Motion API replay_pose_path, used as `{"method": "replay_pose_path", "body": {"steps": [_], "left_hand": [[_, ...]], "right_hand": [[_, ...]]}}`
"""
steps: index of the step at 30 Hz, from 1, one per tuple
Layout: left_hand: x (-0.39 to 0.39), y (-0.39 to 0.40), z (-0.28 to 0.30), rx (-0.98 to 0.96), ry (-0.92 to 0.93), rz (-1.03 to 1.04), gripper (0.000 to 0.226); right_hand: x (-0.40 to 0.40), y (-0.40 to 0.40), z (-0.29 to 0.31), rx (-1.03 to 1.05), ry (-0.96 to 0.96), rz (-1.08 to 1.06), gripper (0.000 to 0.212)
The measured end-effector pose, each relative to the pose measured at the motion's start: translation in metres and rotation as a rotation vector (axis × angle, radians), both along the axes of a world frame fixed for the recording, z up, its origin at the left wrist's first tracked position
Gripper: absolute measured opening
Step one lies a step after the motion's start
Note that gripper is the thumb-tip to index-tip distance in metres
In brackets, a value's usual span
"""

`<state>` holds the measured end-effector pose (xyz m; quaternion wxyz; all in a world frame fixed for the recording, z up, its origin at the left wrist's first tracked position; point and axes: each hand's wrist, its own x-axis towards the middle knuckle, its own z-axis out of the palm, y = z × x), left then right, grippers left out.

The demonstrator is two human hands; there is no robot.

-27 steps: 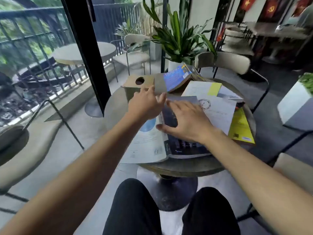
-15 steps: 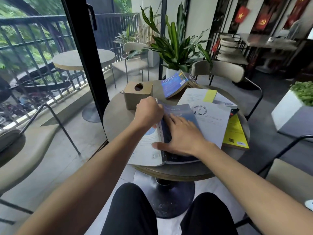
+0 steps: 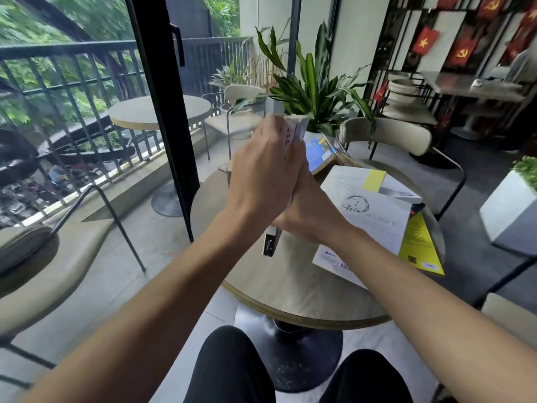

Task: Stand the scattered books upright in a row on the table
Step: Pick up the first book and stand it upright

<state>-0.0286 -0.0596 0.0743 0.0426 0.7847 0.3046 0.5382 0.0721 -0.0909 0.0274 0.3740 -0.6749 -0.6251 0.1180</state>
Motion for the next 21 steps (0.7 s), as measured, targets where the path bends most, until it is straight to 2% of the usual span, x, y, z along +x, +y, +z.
{"method": "replay_pose_path", "body": {"steps": [2, 9, 14, 18, 21], "left_hand": [[-0.001, 0.006, -0.015, -0.015, -0.017, -0.013, 0.032], [-0.002, 0.019, -0.054, -0.007, -0.04, -0.048, 0.034], [-0.004, 0.017, -0.072, -0.086, -0.026, -0.092, 0.046], [-0.006, 0.02, -0.09, -0.207, 0.094, -0.105, 0.058], [-0.008, 0.023, -0.101, -0.314, 0.108, -0.126, 0.068]], "right_hand": [[-0.003, 0.005, -0.008, 0.003, -0.037, -0.003, 0.132], [-0.004, 0.009, -0.032, 0.021, -0.093, 0.035, 0.125], [0.004, 0.022, -0.052, 0.028, -0.174, 0.033, 0.105], [0.01, 0.026, -0.066, -0.064, -0.252, 0.0, 0.112], [0.012, 0.022, -0.07, -0.093, -0.295, -0.039, 0.117]]}}
